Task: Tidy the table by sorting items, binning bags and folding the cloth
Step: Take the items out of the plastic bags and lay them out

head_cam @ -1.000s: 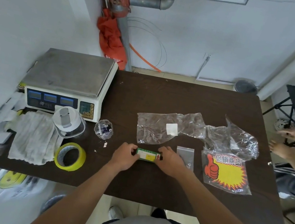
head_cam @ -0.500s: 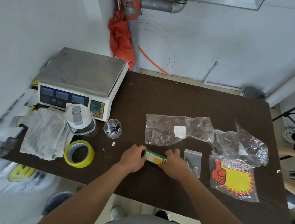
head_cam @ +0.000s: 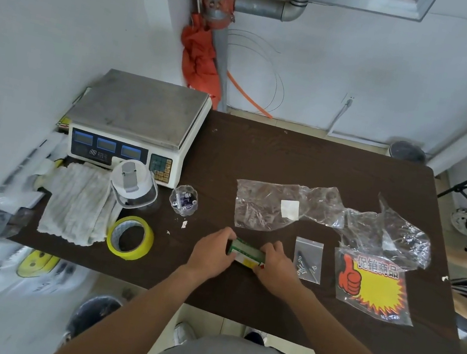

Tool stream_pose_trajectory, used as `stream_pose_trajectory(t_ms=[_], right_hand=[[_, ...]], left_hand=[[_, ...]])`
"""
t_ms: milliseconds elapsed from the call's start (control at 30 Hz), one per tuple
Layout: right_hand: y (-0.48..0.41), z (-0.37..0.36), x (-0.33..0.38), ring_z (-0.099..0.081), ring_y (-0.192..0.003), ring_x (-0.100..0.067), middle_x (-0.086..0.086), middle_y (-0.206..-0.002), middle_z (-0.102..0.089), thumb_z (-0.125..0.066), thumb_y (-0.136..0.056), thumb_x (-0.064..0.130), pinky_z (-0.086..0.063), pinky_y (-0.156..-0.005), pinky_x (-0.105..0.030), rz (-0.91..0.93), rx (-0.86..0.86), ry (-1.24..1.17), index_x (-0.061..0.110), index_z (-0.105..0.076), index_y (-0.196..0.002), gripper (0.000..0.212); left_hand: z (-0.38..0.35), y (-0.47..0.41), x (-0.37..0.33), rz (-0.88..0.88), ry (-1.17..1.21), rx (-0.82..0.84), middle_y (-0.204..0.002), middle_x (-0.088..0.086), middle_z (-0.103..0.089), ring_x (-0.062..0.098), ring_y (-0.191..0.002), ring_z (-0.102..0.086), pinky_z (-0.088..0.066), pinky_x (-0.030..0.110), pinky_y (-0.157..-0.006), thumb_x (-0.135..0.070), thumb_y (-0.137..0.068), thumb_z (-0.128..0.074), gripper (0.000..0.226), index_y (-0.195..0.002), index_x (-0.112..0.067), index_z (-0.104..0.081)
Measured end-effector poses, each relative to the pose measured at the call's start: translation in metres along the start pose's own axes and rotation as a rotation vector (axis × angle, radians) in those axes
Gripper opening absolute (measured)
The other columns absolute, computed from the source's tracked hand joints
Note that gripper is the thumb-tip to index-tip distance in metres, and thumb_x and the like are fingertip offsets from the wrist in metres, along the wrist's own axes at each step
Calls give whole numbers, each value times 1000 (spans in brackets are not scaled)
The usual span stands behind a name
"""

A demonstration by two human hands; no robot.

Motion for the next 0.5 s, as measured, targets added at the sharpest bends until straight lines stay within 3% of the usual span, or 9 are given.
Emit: stream_pose_trajectory(t_ms=[100, 200, 333, 500], right_hand=[[4, -6, 1, -63, -92, -25, -4, -122, -44, -66, -92, 28, -45, -70, -30, 50, -28, 1, 17, -48, -124, 39], [6, -9, 5, -63, -87, -24, -2, -118, -43, -66, -92, 26, -54, -74, -36, 77, -41, -26, 19, -47, -120, 35], [6, -9, 11, -63, -79, -23, 0, -114, -42, -65, -92, 23, -57, -72, -38, 104, -70, -43, 21, -47, -113, 28], [6, -12, 12, -56, -75, -17, 1, -115, -42, -65, -91, 22, -50, -68, -30, 109, -65, -43, 22, -46, -114, 30]], left_hand=[[-3, 9, 4, -16, -6, 15, -131, -2, -62, 17, -118, -61, -51, 34, -98, -27, -92, -69, 53, -141, -23, -47], [-7, 17, 8, -27, -23, 7, -131, -1, -58, 18, -117, -61, -50, 34, -99, -26, -93, -68, 58, -146, -23, -44], [-5, 21, 11, -53, -25, -27, -114, -3, -54, 17, -99, -63, -53, 33, -85, -24, -94, -66, 29, -123, -25, -58], [-2, 25, 17, -78, -57, -33, -112, -4, -53, 14, -94, -61, -53, 31, -82, -27, -95, -65, 26, -120, -26, -59]])
Point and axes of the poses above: each hand's wrist, its own y-axis away from the middle knuckle, its own z-axis out of the back of the hand, x = y × z, the point moved 1 cm from there along -y, towards the middle knuckle
